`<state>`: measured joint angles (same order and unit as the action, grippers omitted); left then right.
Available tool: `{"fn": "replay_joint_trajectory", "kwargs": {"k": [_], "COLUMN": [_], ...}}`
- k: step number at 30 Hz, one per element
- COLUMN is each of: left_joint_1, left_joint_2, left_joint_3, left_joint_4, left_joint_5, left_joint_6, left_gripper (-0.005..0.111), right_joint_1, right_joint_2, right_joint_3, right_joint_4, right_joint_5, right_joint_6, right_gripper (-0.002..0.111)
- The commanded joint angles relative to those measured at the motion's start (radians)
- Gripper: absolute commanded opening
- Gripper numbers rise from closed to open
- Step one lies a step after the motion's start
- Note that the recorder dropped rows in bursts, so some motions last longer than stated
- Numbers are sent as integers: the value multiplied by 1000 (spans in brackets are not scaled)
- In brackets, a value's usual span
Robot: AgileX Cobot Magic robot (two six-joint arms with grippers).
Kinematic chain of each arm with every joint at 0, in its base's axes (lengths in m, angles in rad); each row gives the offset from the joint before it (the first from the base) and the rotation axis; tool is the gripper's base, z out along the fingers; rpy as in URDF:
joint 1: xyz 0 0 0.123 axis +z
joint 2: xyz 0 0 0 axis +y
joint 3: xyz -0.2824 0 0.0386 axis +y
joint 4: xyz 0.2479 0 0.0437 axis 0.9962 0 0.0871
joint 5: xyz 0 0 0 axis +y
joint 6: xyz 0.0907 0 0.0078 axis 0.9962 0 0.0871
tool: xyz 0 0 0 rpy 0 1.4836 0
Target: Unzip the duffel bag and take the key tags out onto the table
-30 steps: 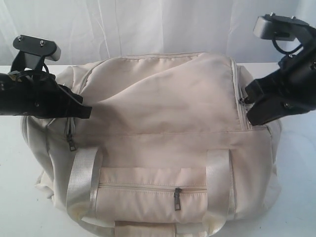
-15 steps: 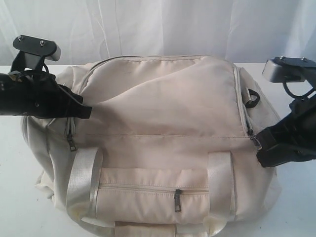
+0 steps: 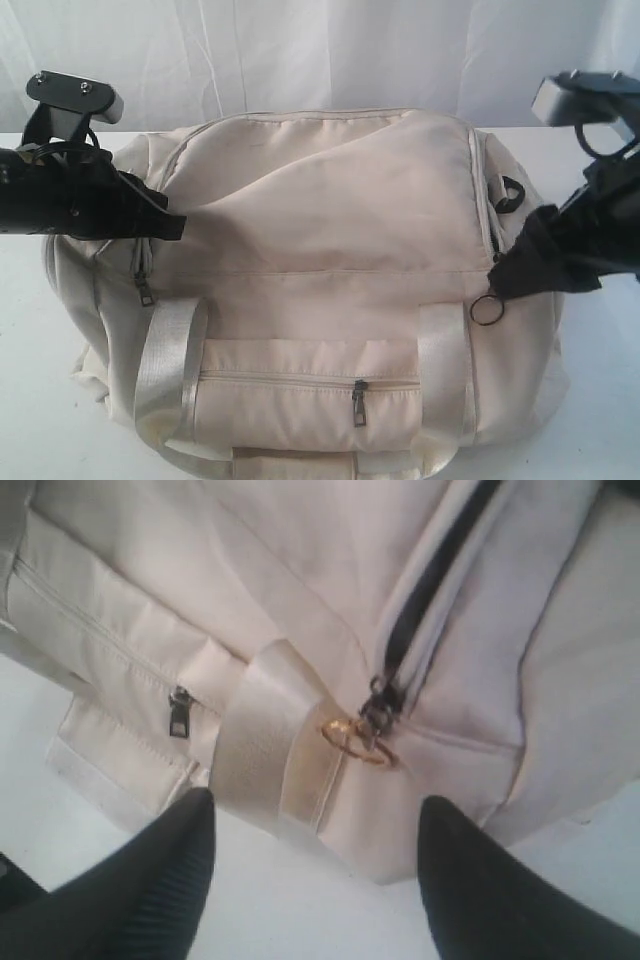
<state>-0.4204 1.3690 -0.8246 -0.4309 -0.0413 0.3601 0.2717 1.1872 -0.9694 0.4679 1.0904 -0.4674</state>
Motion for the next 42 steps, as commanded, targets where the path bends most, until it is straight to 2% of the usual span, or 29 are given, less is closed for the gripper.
{"fn": "replay_joint_trajectory", "kwargs": {"k": [1,5,8,10,13,16,21,28,32,34,38,42], "left_joint_1": [1,1,1,1,1,1,1,1,1,1,1,1], "left_joint_2": [-4,-34,-46,-46,-46,-46,-46,-46,-46,-46,-46,-46], "left_joint_3": [9,-16,-36,-65,-100,-102,-102,-102,-102,-102,-102,-102], "left_joint_4": [-9,-9,-9,-9,-9,-9,-9,-9,-9,-9,-9,-9], "left_joint_5": [11,13,16,41,99,98,96,96,96,96,96,96], "left_joint_6": [-2,-1,-1,14,15,15,17,17,22,22,23,26], "left_gripper": [0,0,1,13,41,52,54,54,54,54,54,54], "right_joint_1": [2,2,2,2,2,2,2,2,2,2,-8,-10], "right_joint_2": [-31,7,134,230,339,374,385,385,385,382,380,412], "right_joint_3": [-102,-126,-164,-211,-267,-283,-294,-299,-299,-301,-303,-303], "right_joint_4": [8,10,12,28,32,73,176,186,180,154,130,134], "right_joint_5": [-108,-451,-480,-466,-436,-419,-409,-390,-388,-388,-409,-402], "right_joint_6": [-48,5,8,8,8,8,-53,-53,-62,-82,-65,-43], "right_gripper": [59,59,59,59,59,59,57,44,42,46,70,70]}}
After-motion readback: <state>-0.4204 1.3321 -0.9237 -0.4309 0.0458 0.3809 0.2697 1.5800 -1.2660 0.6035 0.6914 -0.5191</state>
